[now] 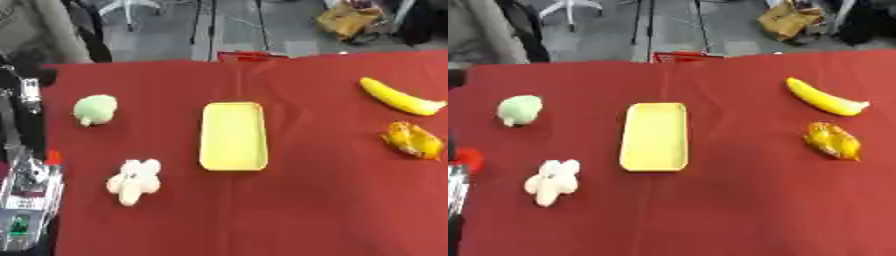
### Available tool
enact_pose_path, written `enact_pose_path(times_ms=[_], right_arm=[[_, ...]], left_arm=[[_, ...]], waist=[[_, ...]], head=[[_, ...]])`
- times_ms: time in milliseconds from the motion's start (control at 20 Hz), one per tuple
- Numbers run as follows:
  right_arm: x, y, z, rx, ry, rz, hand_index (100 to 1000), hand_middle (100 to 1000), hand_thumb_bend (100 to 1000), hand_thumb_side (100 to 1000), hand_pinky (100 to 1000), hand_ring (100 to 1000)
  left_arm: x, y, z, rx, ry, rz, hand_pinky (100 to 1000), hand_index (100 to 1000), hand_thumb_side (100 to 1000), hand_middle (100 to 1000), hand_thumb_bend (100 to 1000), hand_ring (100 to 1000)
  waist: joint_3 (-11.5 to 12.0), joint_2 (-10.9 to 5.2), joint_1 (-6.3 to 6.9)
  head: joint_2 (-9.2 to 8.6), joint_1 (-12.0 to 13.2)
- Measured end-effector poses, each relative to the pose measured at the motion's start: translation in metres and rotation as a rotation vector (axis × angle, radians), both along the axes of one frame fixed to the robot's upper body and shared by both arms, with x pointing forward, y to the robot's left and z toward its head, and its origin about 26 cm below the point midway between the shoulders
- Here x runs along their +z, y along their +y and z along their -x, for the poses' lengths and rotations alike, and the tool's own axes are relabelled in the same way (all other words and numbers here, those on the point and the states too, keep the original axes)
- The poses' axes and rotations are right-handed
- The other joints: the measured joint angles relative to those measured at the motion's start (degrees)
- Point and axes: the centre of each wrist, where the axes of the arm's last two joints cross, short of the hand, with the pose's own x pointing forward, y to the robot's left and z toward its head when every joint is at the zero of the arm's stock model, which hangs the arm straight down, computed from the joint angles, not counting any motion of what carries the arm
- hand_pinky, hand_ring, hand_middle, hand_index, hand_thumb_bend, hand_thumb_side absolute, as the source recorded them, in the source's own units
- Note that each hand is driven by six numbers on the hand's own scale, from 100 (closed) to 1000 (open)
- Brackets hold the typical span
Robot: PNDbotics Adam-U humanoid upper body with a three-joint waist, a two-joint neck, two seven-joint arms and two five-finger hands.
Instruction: Pick up objects on the table and place them in the box.
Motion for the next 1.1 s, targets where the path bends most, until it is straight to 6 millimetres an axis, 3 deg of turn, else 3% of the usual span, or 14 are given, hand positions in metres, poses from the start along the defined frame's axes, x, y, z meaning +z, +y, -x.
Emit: enact_pose_path(times_ms=[1100], right_arm=[[0.0012,0.0003,-0.0006,0.006,-0.014,0.002,840,779,100,703,617,725]], left_arm=[[0.0031,-0.0009,-0.0001,-0.016,-0.015,-0.009,670,762,912,712,658,642]], waist=[[0.01,0.00,0.00]], head=[[0.00,0.16]])
